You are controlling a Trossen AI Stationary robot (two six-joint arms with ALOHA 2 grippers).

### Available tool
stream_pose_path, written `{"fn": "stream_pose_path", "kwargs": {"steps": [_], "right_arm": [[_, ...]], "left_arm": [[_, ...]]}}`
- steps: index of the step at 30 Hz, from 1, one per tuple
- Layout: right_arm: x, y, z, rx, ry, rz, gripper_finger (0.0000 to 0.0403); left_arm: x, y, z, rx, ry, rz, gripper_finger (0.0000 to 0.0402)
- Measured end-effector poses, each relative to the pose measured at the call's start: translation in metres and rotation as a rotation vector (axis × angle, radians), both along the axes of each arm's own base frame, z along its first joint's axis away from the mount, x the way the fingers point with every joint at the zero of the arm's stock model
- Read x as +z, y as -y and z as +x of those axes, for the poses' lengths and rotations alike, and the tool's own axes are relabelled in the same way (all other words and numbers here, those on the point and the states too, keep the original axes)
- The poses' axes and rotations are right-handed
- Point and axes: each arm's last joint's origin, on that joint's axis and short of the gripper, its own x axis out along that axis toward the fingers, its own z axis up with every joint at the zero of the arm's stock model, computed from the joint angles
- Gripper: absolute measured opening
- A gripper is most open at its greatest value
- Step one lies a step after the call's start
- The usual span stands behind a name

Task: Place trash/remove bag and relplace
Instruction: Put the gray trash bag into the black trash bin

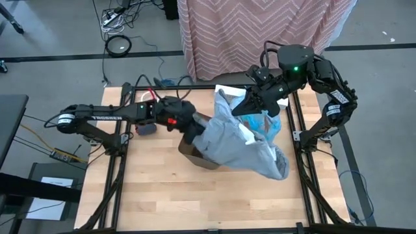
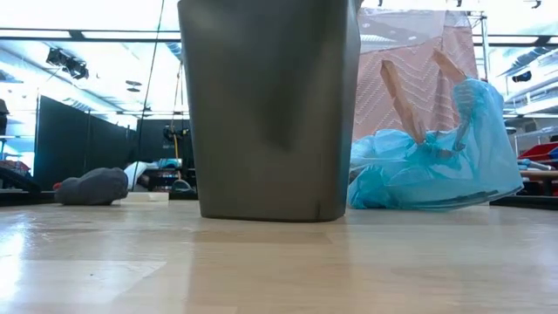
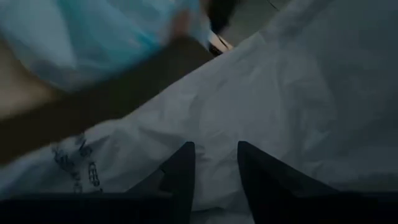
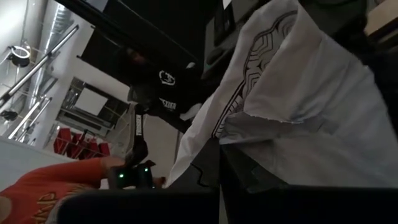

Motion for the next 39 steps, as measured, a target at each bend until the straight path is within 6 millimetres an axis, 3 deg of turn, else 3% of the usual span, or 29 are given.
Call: {"fn": "stream_pose_path", "kwargs": {"steps": [7,11,14,19,27,30,34,39], "right_arm": [[-0.001,0.006,0.002,-0.029,0.011,-0.035,0.0000],[-0.004,0.009,0.008,-0.055,0.011,-0.080,0.0000],[-0.011,0.010,0.020,-0.052,-0.001,-0.115,0.0000],[-0.025,0.010,0.044,-0.034,-0.032,-0.152,0.0000],[-0.056,0.010,0.085,0.034,-0.105,-0.200,0.0000],[-0.072,0.013,0.100,0.034,-0.160,-0.217,0.0000],[-0.090,0.018,0.119,0.041,-0.202,-0.236,0.0000],[-0.106,0.031,0.137,0.024,-0.209,-0.283,0.0000]], "left_arm": [[-0.003,0.017,-0.002,-0.063,-0.055,-0.145,0.0115],[-0.010,0.009,-0.003,0.023,-0.110,-0.068,0.0110],[-0.003,-0.006,-0.007,0.076,-0.089,-0.053,0.0108],[0.029,-0.029,-0.024,0.132,-0.055,0.008,0.0108],[0.080,-0.049,-0.068,0.229,-0.280,0.213,0.0108],[0.103,-0.048,-0.084,0.263,-0.301,0.280,0.0108],[0.140,-0.040,-0.105,0.275,-0.157,0.305,0.0108],[0.167,-0.020,-0.110,0.136,0.036,0.318,0.0108]]}}
